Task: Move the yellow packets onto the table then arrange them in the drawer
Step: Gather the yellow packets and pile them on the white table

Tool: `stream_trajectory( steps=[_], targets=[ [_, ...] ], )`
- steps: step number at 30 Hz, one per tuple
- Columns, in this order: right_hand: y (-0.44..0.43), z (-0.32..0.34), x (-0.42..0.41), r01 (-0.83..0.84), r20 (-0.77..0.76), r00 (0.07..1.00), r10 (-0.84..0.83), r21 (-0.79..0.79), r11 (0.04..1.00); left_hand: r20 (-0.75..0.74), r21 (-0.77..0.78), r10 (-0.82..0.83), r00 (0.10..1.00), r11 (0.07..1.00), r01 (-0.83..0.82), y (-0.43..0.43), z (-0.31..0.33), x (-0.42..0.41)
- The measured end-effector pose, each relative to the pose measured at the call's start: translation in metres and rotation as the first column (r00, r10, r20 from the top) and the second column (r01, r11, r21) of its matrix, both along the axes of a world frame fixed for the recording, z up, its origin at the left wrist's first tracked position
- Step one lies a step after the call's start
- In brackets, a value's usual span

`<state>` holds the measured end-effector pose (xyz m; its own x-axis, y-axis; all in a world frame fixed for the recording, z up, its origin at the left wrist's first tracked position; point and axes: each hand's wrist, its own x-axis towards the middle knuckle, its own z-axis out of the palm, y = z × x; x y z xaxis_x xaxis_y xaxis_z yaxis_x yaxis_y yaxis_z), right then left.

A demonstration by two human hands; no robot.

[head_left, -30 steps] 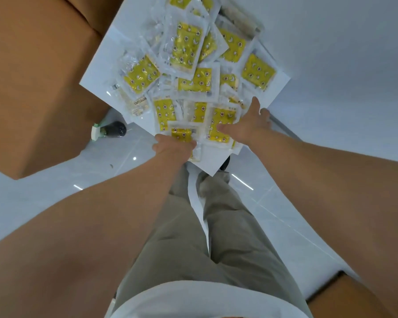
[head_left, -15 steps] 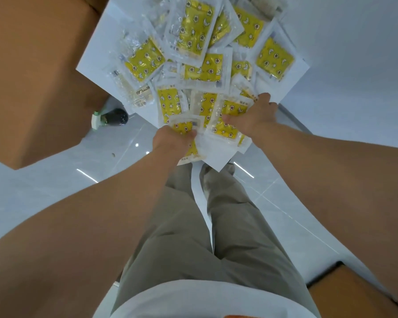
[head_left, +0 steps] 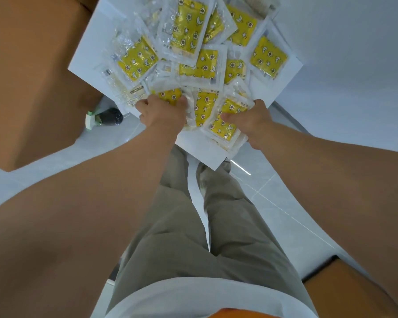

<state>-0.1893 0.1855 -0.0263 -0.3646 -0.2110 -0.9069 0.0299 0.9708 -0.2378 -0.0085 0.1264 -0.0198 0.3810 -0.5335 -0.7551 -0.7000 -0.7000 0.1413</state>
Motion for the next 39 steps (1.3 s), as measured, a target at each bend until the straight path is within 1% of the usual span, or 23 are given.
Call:
stream_trajectory(
  steps=[2, 5, 7, 9, 11, 14, 16, 19, 23, 27, 29, 34, 36, 39],
  targets=[
    [0.0, -0.002, 0.0, 0.036, 0.032, 0.999, -0.036, 0.004, 0.999, -0.015, 0.017, 0.094, 0.995, 0.995, -0.094, -0.002, -0.002, -0.002],
    [0.002, -0.003, 0.001, 0.088, 0.063, 0.994, -0.088, 0.011, 0.996, -0.102, -0.003, 0.27, 0.957, 0.962, -0.272, -0.001, -0.002, 0.002],
    [0.004, -0.004, 0.003, 0.125, 0.063, 0.99, -0.125, 0.011, 0.992, -0.15, -0.002, 0.331, 0.932, 0.942, -0.335, 0.0, -0.001, 0.006],
    [0.005, -0.004, 0.006, 0.157, 0.062, 0.986, -0.157, 0.007, 0.988, -0.175, 0.019, 0.355, 0.918, 0.934, -0.357, -0.001, 0.0, 0.009],
    [0.006, -0.004, 0.007, 0.192, 0.073, 0.979, -0.191, 0.002, 0.981, -0.18, 0.025, 0.341, 0.923, 0.939, -0.342, -0.002, 0.003, 0.01],
    [0.009, -0.003, 0.007, 0.245, 0.1, 0.965, -0.244, 0.006, 0.97, -0.23, 0.049, 0.333, 0.915, 0.942, -0.331, 0.0, 0.007, 0.008],
    [0.011, -0.003, 0.006, 0.269, 0.12, 0.956, -0.268, 0.008, 0.963, -0.262, 0.073, 0.366, 0.893, 0.93, -0.36, 0.003, 0.012, 0.007],
    [0.012, -0.001, 0.006, 0.296, 0.162, 0.942, -0.293, 0.008, 0.955, -0.307, 0.063, 0.409, 0.859, 0.91, -0.41, 0.006, 0.016, 0.007],
    [0.012, 0.005, 0.007, 0.368, 0.222, 0.905, -0.364, 0.022, 0.929, -0.366, 0.088, 0.451, 0.814, 0.888, -0.452, 0.008, 0.025, 0.008],
    [0.014, 0.008, 0.01, 0.452, 0.296, 0.848, -0.439, 0.026, 0.891, -0.405, 0.1, 0.47, 0.784, 0.875, -0.473, 0.004, 0.029, 0.012],
    [0.015, 0.009, 0.013, 0.476, 0.3, 0.836, -0.459, 0.02, 0.879, -0.426, 0.103, 0.485, 0.764, 0.865, -0.491, 0.002, 0.033, 0.014],
    [0.019, 0.019, 0.015, 0.498, 0.287, 0.825, -0.486, 0.036, 0.866, -0.443, 0.135, 0.579, 0.685, 0.798, -0.587, -0.003, 0.045, 0.016],
    [0.018, 0.025, 0.014, 0.495, 0.275, 0.829, -0.487, 0.046, 0.868, -0.453, 0.145, 0.591, 0.668, 0.788, -0.598, -0.005, 0.049, 0.018],
    [0.017, 0.033, 0.012, 0.497, 0.249, 0.834, -0.492, 0.048, 0.866, -0.437, 0.141, 0.605, 0.666, 0.777, -0.613, -0.008, 0.057, 0.022]
  ],
)
